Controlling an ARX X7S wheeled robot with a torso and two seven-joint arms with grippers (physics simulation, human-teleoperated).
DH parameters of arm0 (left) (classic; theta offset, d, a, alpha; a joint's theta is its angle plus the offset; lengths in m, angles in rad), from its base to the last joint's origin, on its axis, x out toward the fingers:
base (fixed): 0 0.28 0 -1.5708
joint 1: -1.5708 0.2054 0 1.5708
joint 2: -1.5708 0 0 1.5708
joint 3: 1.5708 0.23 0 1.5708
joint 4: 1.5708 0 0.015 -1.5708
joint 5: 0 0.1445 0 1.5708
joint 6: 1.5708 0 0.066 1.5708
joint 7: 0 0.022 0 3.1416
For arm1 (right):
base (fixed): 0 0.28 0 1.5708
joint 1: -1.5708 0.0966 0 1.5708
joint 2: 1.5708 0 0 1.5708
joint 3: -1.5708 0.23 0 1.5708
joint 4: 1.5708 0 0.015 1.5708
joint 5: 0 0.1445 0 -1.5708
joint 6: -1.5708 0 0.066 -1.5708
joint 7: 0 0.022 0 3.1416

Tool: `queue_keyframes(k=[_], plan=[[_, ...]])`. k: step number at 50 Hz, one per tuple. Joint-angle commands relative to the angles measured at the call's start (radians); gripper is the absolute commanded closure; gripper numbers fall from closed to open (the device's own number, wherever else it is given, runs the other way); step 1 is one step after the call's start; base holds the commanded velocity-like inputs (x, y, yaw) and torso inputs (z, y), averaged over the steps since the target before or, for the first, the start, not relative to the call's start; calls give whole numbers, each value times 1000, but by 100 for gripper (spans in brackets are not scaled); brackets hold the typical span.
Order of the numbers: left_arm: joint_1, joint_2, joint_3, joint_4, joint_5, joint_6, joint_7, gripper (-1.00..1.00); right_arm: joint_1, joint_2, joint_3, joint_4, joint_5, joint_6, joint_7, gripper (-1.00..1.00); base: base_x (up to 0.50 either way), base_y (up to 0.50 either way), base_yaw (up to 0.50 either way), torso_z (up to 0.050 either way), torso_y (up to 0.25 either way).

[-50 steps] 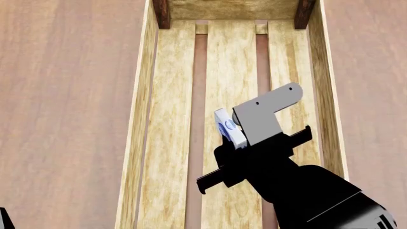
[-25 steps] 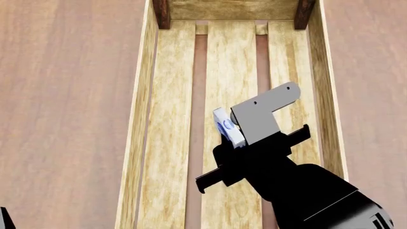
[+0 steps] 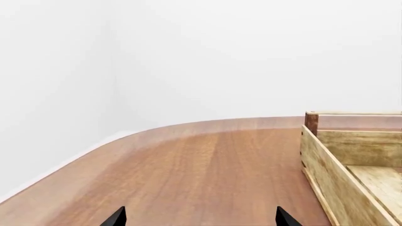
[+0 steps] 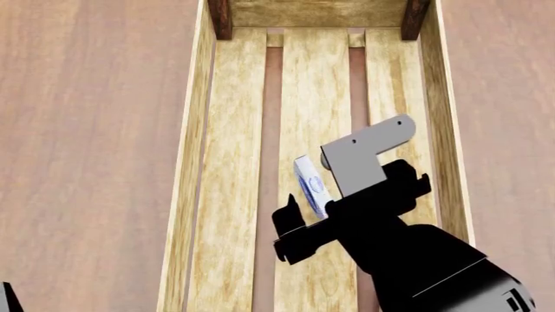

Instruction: Pick up the cream cheese and put it in the tray.

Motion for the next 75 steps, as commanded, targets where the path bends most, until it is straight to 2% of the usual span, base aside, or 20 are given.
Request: queue_keyframes(k=[1,11,24,41,56,75], plan=[[-3,0,4,-2,1,-4,1,-100,-4,8,11,-20,11,18,20,-100,0,0,0,0,0],[-8,-2,6,-8,-11,-3,4,-100,-14,80,72,-219,88,120,102,-100,0,0,0,0,0],[-8,-5,9,-10,-14,0,5,-100,-31,147,155,-367,167,185,176,-100,0,0,0,0,0],[-11,-10,9,-9,-26,-11,4,-100,-118,289,365,-568,338,240,290,-100,0,0,0,0,0],[-10,-13,5,-10,-30,-10,1,-100,-306,394,555,-623,407,156,310,-100,0,0,0,0,0],[-25,-18,1,-22,-45,-18,2,-100,-510,409,688,-576,364,7,251,-100,0,0,0,0,0]])
